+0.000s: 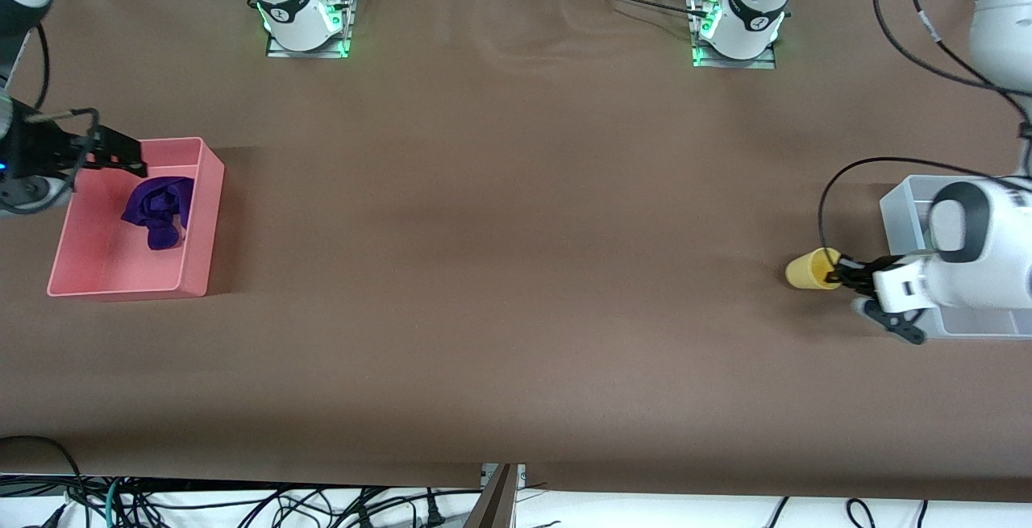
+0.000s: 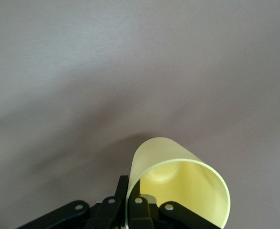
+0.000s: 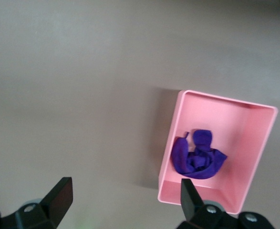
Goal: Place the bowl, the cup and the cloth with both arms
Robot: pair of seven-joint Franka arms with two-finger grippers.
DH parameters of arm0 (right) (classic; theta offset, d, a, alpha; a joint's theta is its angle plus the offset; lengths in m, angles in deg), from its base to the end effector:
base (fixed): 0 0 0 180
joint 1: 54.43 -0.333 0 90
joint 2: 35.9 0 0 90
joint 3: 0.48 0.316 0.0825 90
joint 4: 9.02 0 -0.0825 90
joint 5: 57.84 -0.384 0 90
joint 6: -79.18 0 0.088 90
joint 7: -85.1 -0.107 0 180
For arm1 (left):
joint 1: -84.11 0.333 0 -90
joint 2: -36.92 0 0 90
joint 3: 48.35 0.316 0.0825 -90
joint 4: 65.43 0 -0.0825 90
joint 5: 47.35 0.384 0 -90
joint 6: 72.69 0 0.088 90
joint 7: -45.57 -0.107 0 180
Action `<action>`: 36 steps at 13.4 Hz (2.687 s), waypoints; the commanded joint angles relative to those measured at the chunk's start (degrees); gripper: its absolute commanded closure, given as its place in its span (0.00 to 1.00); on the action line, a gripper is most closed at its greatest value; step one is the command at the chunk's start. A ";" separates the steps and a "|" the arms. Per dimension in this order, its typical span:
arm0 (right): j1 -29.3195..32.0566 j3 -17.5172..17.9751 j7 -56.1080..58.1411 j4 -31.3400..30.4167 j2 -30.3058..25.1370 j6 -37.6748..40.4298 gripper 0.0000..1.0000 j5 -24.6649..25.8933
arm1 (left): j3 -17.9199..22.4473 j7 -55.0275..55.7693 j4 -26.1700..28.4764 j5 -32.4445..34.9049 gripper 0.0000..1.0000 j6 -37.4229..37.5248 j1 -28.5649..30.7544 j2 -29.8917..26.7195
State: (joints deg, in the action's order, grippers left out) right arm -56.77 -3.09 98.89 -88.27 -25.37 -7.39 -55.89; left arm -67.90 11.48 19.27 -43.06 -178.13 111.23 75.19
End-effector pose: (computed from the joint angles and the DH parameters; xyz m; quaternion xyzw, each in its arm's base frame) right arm 0.6043 -0.0040 0.6010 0.9925 0.1174 -0.0303 0.0176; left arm 0.6683 0.1315 0.2813 0.9631 -0.2217 -0.0984 0.1162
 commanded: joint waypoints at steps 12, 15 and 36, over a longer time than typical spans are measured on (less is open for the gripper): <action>1.03 0.06 -10.19 -0.82 -1.84 3.42 0.00 -2.57 | 1.71 -26.38 2.47 19.19 1.00 -4.66 21.92 -1.00; 1.03 0.06 -9.57 -0.82 -1.66 3.33 0.00 -1.87 | 1.54 -26.38 3.55 18.48 0.91 -6.36 22.63 -0.56; 1.03 -0.38 -9.65 -0.64 -1.31 3.16 0.00 -1.95 | -27.39 17.12 -7.89 12.71 0.00 24.15 11.66 -15.75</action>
State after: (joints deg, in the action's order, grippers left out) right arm -56.04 -3.21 88.58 -88.73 -26.41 -4.55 -57.69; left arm -96.88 27.60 11.45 -26.63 -155.09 124.94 62.82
